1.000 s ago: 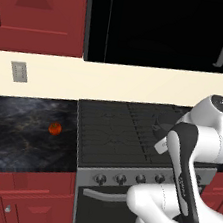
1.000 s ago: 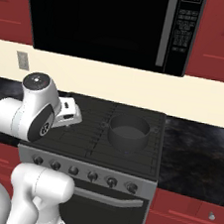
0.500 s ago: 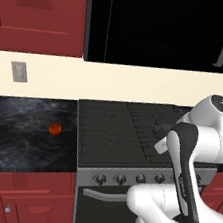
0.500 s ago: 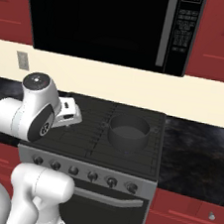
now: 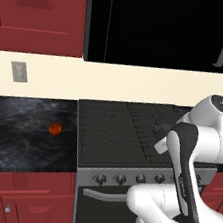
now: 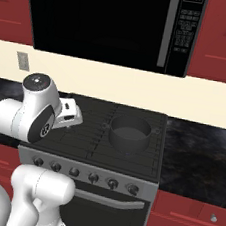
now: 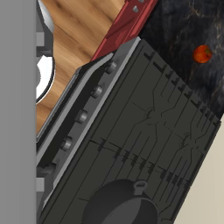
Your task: Turn on the burner for the pot on the stove. Wait thirty seconds for the pot to heat up. Then add the tomato to the pot.
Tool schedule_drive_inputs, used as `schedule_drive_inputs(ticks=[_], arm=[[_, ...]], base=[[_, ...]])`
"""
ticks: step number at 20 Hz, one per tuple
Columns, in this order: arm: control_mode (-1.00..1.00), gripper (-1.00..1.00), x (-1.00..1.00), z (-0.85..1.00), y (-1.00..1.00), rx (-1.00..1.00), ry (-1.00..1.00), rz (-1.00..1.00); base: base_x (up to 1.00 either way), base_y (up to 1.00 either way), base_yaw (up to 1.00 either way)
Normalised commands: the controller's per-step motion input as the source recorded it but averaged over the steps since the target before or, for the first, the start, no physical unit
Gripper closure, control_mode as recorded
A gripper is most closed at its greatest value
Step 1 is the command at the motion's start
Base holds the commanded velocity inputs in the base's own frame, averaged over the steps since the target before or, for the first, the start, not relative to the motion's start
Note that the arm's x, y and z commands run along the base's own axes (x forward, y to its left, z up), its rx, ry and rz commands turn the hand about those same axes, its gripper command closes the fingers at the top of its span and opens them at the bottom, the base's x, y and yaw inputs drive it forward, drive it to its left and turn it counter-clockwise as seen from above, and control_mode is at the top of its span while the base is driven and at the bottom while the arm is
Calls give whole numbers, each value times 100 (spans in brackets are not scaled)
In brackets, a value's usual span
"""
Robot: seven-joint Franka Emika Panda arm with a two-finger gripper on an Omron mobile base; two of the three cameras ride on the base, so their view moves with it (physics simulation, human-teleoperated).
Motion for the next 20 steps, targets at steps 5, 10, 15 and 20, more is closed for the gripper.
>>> schedule_drive_inputs(ticks=[5,10,15,20], arm=[[-100,-100,0,0,0,0,0,0],[-100,-100,0,0,0,0,0,0],[-100,-100,0,0,0,0,0,0],[-100,-100,0,0,0,0,0,0]], base=[[0,0,0],[0,0,0],[0,0,0],[0,0,0]])
